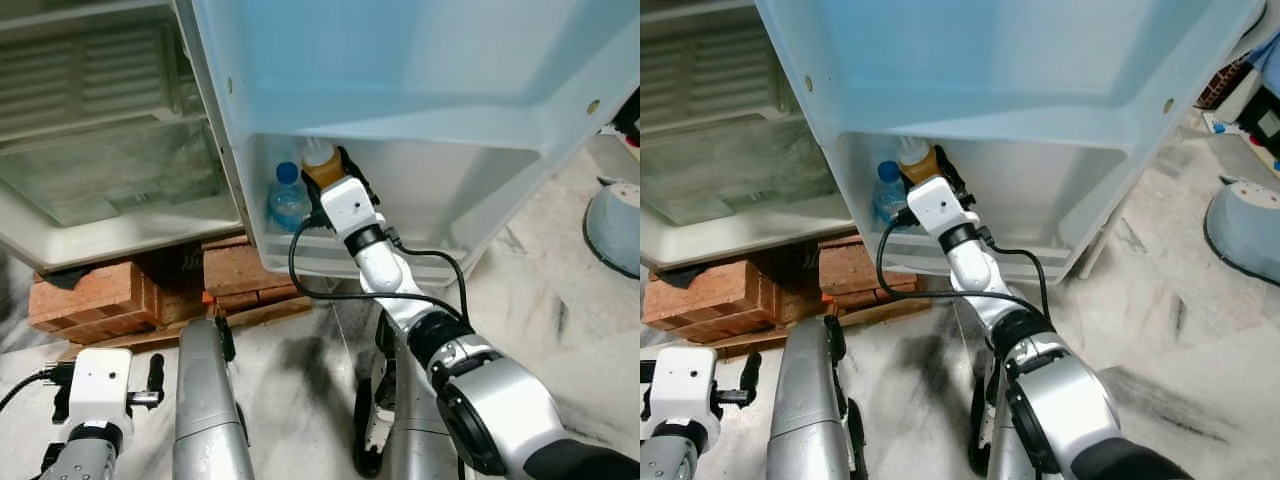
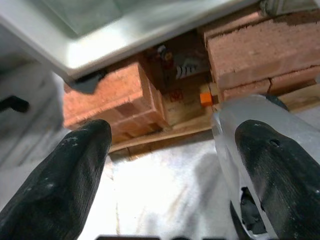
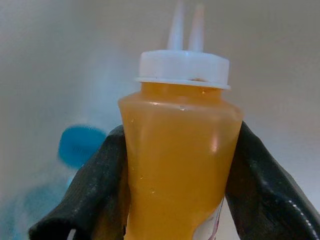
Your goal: Restocking fridge
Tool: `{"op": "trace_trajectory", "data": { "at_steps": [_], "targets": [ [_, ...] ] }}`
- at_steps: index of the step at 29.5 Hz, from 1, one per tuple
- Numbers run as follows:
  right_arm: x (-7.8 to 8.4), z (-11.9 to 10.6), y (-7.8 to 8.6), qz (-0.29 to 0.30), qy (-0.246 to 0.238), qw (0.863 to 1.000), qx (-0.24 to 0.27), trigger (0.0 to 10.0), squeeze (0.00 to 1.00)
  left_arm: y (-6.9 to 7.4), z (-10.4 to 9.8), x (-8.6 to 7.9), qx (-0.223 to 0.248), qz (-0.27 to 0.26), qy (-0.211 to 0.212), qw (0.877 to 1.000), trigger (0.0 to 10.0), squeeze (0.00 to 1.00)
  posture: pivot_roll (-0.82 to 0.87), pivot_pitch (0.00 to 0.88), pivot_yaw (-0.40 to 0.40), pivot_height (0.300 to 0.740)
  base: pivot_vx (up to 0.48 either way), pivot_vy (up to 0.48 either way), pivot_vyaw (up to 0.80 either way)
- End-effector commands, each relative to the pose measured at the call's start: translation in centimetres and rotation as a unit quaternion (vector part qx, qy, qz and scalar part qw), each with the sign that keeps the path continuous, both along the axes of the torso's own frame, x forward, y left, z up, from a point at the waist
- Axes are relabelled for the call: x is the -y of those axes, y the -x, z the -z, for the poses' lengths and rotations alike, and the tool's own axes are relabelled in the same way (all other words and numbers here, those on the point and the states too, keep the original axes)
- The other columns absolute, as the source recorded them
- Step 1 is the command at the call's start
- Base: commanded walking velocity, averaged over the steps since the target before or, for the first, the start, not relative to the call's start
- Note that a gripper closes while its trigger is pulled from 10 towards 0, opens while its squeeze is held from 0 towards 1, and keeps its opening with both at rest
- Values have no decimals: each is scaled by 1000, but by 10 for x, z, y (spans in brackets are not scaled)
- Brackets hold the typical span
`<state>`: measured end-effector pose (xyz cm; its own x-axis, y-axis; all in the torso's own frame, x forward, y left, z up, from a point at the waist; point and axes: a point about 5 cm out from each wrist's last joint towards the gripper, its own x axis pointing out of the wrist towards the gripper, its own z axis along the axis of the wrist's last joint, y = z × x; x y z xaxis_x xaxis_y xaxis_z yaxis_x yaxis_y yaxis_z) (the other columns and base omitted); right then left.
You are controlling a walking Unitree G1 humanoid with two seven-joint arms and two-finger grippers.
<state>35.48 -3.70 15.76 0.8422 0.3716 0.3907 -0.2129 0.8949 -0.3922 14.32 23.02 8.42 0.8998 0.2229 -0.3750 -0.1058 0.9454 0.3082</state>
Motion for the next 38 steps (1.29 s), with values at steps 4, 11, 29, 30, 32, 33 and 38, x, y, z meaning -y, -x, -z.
{"op": "trace_trajectory", "data": {
  "at_steps": [4,11,29,30,32,33,38],
  "targets": [
    [-6,2,0,15,-42,999,-27,10000,0,12,-3,-8,-16,-11,-13,1000,10000,0,424,285,-3,464,0,0,0],
    [-11,27,9,41,-82,992,-89,10000,0,11,-6,-2,-15,-2,-9,1000,10000,0,419,292,2,464,0,0,0],
    [-14,4,-2,44,-50,997,-46,10000,0,16,-11,-3,-12,3,-15,1000,10000,0,459,301,11,464,0,0,0],
    [-15,3,-2,41,-45,997,-41,10000,0,17,-12,-3,-12,2,-15,1000,10000,0,459,301,11,464,0,0,0],
    [-17,1,-2,38,-32,998,-35,10000,0,17,-13,-4,-10,1,-16,1000,10000,0,465,305,11,464,0,0,0],
    [-17,1,-2,38,-32,998,-35,10000,0,17,-13,-4,-10,1,-16,1000,10000,0,465,305,11,464,0,0,0],
    [-17,19,4,48,-27,996,-68,10000,0,20,-15,-5,-10,-1,-17,1000,10000,0,471,320,10,464,0,0,0]
  ]
}}
